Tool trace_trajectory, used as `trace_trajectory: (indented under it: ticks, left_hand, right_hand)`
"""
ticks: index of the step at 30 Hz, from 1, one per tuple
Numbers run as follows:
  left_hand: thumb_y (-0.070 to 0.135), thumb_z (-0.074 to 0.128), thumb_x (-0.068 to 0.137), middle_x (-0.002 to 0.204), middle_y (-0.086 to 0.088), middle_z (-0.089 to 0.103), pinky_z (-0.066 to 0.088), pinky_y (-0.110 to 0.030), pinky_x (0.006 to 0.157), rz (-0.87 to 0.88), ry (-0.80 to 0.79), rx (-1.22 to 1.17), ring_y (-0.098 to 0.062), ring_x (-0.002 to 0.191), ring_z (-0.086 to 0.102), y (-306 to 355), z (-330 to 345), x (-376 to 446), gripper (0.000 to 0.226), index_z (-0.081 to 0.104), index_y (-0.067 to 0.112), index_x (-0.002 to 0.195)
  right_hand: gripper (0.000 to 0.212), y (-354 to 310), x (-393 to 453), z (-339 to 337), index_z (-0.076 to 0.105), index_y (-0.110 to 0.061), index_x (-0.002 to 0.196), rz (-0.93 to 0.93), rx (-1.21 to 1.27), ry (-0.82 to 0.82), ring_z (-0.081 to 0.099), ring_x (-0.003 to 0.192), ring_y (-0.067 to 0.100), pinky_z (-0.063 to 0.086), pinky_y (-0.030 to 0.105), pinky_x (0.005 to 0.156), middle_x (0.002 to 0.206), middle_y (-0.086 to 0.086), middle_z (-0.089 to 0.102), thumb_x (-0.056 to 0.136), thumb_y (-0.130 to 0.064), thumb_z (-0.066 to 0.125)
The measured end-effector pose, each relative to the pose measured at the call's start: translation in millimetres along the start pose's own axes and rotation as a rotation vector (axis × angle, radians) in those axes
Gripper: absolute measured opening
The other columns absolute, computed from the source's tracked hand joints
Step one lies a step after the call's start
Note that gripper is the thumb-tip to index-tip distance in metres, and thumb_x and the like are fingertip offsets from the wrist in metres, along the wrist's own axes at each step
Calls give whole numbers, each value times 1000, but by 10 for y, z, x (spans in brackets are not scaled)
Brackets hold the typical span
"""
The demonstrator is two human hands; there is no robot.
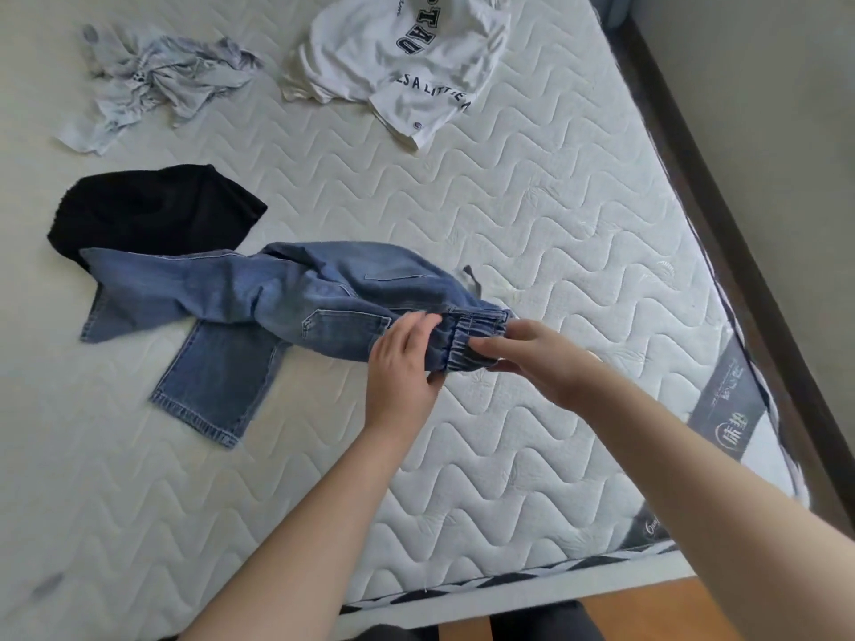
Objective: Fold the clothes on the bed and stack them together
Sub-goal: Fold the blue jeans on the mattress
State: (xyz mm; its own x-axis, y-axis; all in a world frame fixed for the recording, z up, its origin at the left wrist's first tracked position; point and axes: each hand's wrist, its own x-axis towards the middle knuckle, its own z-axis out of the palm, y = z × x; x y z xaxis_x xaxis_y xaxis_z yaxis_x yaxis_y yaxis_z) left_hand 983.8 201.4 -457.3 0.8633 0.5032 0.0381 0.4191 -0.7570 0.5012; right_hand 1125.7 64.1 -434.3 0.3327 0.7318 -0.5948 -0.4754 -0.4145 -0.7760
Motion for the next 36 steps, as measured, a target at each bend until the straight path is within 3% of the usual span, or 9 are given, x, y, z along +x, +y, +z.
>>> trace_trajectory:
  ticks: [3, 6, 9, 15, 19, 21, 26, 31, 36]
  left_hand:
    - [8, 62, 84, 111, -4, 70, 50, -37, 82, -169, -65, -115, -30, 101, 64, 148, -276, -23, 41, 61, 20, 123]
    - [17, 57, 91, 104, -6, 73, 47, -33, 76, -282, -180, -185, -29, 99, 64, 198, -532, -90, 31, 62, 24, 121]
    - [19, 58, 95, 104, 1, 71, 43, -27, 80, -317, -183, -333, -22, 103, 63, 301, -818, -235, 21, 64, 25, 114]
    - [23, 64, 92, 109, 1, 74, 50, -42, 100, -452, -178, -884, -20, 110, 66, 495, -1319, -632, 14, 74, 29, 99]
    - [23, 67, 81, 102, -8, 76, 58, -31, 75, -507, -210, -1167, -24, 95, 72, 569, -1546, -839, 18, 80, 21, 94]
    - [20, 67, 78, 95, -11, 76, 58, -32, 72, -545, -159, -1217, -26, 89, 73, 564, -1627, -927, 17, 80, 16, 87]
    - [32, 66, 76, 100, -8, 75, 56, -40, 85, -520, -48, -1094, -30, 98, 70, 378, -1866, -1134, 19, 73, 22, 89]
    - [31, 61, 90, 92, 16, 60, 42, -4, 70, -224, 172, -591, 12, 86, 58, 153, -2107, -1485, 11, 53, 31, 97]
    - [30, 56, 97, 130, -10, 54, 41, -31, 100, -213, 413, -380, -23, 121, 49, -101, -2222, -1838, 47, 45, 14, 139]
  right_hand:
    - [19, -88, -365, 22, 68, -6, 110, -81, -36, 2, 64, 100, 16, 48, 32, 93, 110, 11, 70, 95, -5, 56]
    - [40, -77, -685, 45, 64, -25, 115, -184, -179, 41, 65, 101, 1, 49, 17, 89, 110, -8, 70, 91, 6, 56]
    - [49, 31, -906, 88, 54, -32, 122, -262, -488, 219, 58, 114, 6, 43, 8, 93, 124, -2, 59, 84, -5, 70]
    - [90, 154, -1177, 175, 32, -31, 147, -226, -757, 439, 38, 133, 18, 34, 40, 111, 146, 3, 36, 73, -31, 84]
    - [29, 135, -1345, 400, 67, -28, 112, -169, -829, 279, 63, 108, 17, 49, 24, 81, 113, -5, 66, 86, -39, 72]
    - [22, 132, -1494, 587, 69, -28, 100, -173, -780, 277, 66, 85, 12, 44, 17, 64, 91, -10, 70, 90, -47, 65]
    - [16, 94, -1849, 1129, 73, -35, 82, -199, -491, 252, 69, 76, 4, 50, 23, 68, 79, -13, 74, 91, -45, 63]
    - [27, -4, -1971, 1771, 67, -5, 106, -196, -32, 190, 71, 92, 28, 56, 38, 84, 100, 12, 75, 93, -29, 65]
    - [21, -199, -2016, 2326, 66, -4, 103, -213, 186, 217, 71, 83, 26, 57, 39, 81, 96, 13, 74, 94, -23, 63]
